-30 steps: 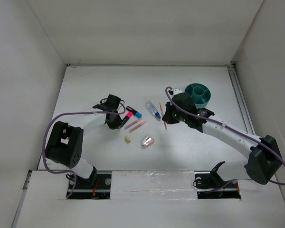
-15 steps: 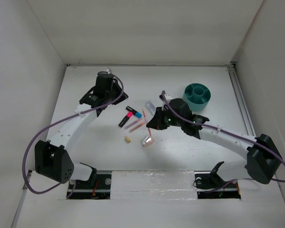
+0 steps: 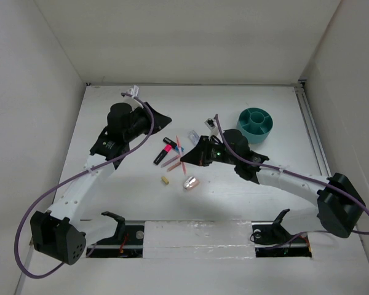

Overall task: Sort the stationery into containers
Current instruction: Close the pen cap on the pen.

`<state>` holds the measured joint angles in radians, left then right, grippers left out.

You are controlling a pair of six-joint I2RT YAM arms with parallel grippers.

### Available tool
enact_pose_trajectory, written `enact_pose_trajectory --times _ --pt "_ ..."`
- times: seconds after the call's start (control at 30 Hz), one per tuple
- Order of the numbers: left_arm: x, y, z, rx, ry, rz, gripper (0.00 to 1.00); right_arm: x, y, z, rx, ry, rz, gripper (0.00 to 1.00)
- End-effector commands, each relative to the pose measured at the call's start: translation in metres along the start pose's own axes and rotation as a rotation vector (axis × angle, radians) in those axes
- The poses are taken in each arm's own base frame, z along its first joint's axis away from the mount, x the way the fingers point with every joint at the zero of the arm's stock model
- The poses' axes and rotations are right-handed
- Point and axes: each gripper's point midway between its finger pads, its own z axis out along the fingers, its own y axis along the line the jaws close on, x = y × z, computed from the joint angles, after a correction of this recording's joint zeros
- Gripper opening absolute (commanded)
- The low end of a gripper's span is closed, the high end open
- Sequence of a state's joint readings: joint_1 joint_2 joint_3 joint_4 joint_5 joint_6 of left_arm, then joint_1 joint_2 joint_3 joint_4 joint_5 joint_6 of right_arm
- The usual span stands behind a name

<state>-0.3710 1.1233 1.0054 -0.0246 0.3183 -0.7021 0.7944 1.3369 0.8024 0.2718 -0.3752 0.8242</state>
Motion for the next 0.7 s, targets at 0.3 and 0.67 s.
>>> enact_pose_trajectory --times 0.3,0.67 --pt "0.005 -0.017 -0.005 0.139 -0.004 0.038 0.00 -0.018 0.054 0.001 -0.211 -0.054 -0.021 0.00" --pt "0.005 -0.020 -0.008 0.152 -0.004 0.041 0.00 -0.019 0.048 0.005 -0.198 -0.069 -0.019 0.00"
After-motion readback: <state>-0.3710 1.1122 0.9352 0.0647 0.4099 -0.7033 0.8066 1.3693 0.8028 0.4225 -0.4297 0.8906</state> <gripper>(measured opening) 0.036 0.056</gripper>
